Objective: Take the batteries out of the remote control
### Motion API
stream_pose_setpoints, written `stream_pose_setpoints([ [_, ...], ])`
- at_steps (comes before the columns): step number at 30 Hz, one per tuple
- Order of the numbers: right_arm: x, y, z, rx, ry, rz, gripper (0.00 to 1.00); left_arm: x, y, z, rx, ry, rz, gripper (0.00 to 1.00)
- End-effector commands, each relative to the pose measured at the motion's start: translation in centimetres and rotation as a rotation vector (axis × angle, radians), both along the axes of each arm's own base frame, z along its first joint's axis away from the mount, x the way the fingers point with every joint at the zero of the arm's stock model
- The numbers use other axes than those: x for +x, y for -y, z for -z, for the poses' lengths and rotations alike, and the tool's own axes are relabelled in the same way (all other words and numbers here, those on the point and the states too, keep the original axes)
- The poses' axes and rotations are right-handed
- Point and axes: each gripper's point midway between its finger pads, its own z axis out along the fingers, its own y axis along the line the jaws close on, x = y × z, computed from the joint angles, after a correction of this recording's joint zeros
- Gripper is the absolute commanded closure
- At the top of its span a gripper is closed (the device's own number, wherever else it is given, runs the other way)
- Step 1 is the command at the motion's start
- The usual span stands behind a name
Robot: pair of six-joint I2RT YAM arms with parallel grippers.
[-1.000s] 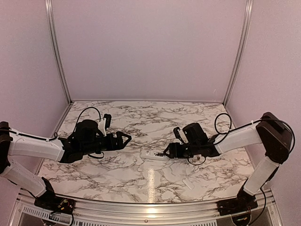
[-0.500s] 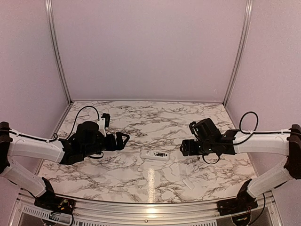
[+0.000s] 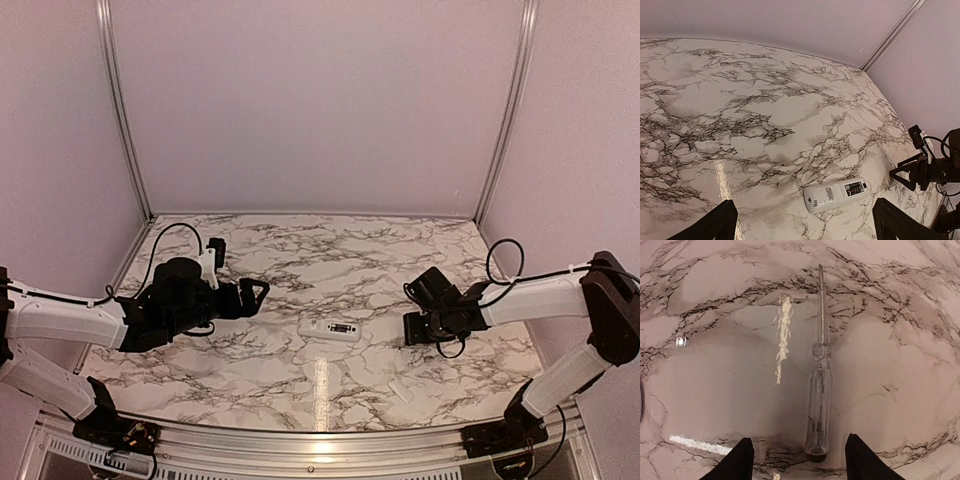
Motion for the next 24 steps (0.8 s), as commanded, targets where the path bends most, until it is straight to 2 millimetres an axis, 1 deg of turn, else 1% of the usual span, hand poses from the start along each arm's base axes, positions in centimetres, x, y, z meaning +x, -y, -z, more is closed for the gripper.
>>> stream_pose_setpoints([
  [1, 0.9, 0.8, 0.4, 0.002, 0.007, 0.028, 0.43, -0.3, -0.1, 0.0, 0.008, 0.014, 0.008, 0.01],
  [6, 1.1, 1.2, 1.5, 0.001, -0.018, 0.025, 0.58, -0.3, 0.1, 0.0, 0.008, 0.014, 0.019, 0.01],
  [8, 1.0, 1.3, 1.9, -0.008, -0.030, 0.028, 0.66, -0.3, 0.1, 0.0, 0.008, 0.014, 0.020, 0.01],
  [12, 0.6, 1.5, 2.5, -0.020, -0.050, 0.030, 0.77, -0.4, 0.1, -0.1, 0.008, 0.015, 0.019, 0.01],
  [15, 0.5, 1.6, 2.5, -0.023, -0.052, 0.029, 0.92, -0.4, 0.1, -0.1, 0.007, 0.017, 0.021, 0.01],
  [17, 0.5, 1.4, 2.3, -0.019, -0.050, 0.004, 1.00, -0.3, 0.1, 0.0, 0.002, 0.014, 0.017, 0.01],
  [18, 0.5, 1.1, 2.2, -0.010, -0.051, -0.018, 1.00, -0.3, 0.2, -0.1, -0.003, 0.012, 0.016, 0.01],
  [21, 0.8, -0.4, 0.8, 0.033, -0.020, -0.095, 1.00, -0.4, 0.7, -0.3, -0.023, 0.013, 0.041, 0.01],
  [23, 0.9, -1.7, -0.6, 0.069, 0.015, -0.150, 1.00, -0.7, 1.3, -0.5, -0.035, 0.015, 0.076, 0.03],
  [24, 0.8, -2.7, -1.5, 0.085, 0.039, -0.190, 1.00, -0.9, 1.5, -0.7, -0.046, 0.019, 0.094, 0.04],
])
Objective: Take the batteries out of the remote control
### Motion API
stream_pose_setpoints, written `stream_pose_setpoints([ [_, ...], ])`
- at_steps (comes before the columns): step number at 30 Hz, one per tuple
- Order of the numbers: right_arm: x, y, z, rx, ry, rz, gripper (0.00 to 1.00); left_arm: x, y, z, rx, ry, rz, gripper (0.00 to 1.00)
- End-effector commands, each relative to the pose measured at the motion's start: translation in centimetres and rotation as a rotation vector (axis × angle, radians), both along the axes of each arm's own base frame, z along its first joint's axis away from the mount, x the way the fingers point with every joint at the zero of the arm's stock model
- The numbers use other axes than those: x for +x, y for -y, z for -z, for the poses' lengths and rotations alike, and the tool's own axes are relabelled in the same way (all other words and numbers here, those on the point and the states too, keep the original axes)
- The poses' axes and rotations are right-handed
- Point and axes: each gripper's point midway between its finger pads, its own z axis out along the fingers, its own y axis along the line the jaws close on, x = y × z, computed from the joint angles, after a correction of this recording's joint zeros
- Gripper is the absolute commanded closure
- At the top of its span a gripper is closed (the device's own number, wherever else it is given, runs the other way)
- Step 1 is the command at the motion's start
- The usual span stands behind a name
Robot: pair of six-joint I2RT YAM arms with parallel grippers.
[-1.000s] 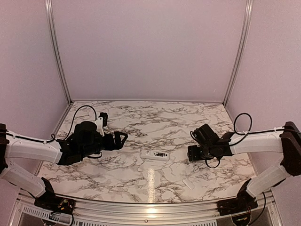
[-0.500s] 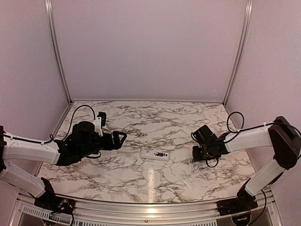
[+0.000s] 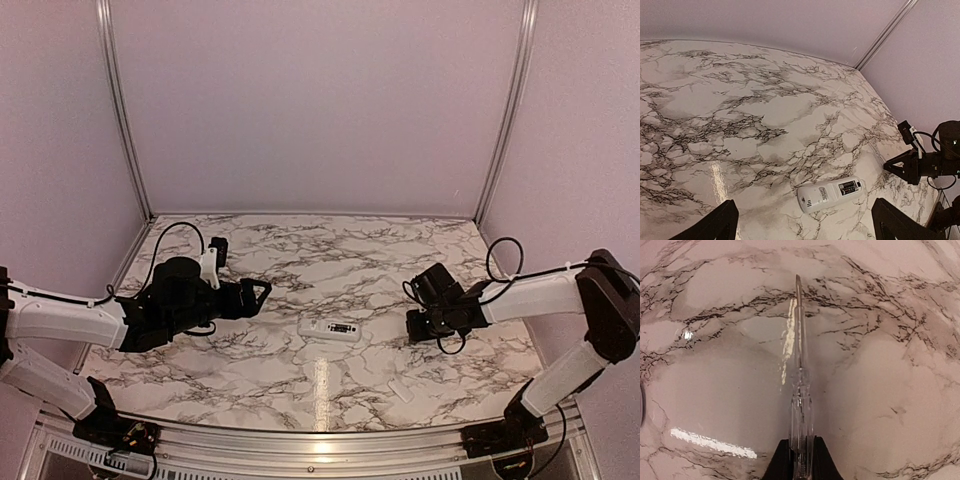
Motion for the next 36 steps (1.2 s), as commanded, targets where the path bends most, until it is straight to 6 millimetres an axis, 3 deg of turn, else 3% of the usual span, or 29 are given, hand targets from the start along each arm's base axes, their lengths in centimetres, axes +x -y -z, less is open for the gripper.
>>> stream_pose_setpoints([
  [1, -0.5, -3.7, -3.2, 0.081, 0.070, -0.179, 1.00, -0.9, 1.4, -0.5, -0.043, 0.012, 0.083, 0.05],
  [9, -3.0, -10.6, -9.0, 0.112, 0.238, -0.463, 1.00, -3.1, 4.4, -1.3, -0.154, -0.026, 0.277, 0.13],
  [20, -8.4, -17.0, -12.7, 0.094, 0.411, -0.754, 1.00, -5.8, 6.9, -2.7, -0.283, -0.071, 0.479, 0.21],
  [28, -9.3, -19.1, -13.9, 0.055, 0.473, -0.784, 1.00, -6.4, 7.9, -2.6, -0.305, -0.110, 0.538, 0.30],
  [36, -9.1, -19.8, -13.5, -0.001, 0.485, -0.774, 1.00, -6.8, 8.3, -2.5, -0.324, -0.135, 0.564, 0.37],
])
